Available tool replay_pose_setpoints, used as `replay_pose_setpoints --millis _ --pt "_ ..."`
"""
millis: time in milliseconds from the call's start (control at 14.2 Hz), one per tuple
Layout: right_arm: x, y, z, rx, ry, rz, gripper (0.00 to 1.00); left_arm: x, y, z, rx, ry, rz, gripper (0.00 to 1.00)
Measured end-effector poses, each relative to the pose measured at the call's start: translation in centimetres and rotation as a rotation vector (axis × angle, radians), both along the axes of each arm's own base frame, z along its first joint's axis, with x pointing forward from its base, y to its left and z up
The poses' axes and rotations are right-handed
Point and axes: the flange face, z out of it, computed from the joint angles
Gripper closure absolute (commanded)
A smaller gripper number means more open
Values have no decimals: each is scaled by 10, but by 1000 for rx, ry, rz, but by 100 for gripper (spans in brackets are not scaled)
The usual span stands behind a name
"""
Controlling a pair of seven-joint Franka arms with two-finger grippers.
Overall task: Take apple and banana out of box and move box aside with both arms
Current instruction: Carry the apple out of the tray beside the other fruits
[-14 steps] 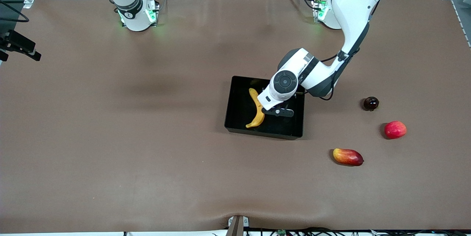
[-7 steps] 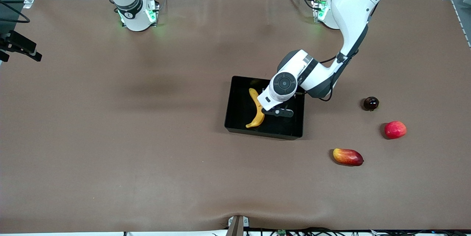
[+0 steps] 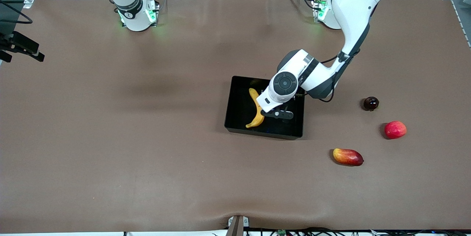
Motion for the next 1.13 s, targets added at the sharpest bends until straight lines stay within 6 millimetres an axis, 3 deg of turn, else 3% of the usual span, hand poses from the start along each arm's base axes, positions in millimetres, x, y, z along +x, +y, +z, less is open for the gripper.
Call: replay_pose_setpoints --millis 141,282,352,493,704,915,986,1127 --pt "1 1 -2 0 4 3 0 22 6 52 14 -21 22 100" --pt "2 1 -3 0 5 3 0 46 26 111 12 -65 53 100" --pt "2 1 -3 0 5 3 0 60 47 134 1 -85 52 100" --pt "2 1 -3 0 6 2 0 93 112 157 -28 -109 32 100" --pt "2 1 -4 0 8 2 0 130 228 161 -56 -108 3 100" --pt "3 1 -5 0 10 2 0 146 342 136 -3 -82 25 100" --pt "4 1 -6 1 11 2 0 149 367 122 22 -74 37 100" --pt "7 1 -14 2 31 3 0 155 388 90 32 -68 56 100"
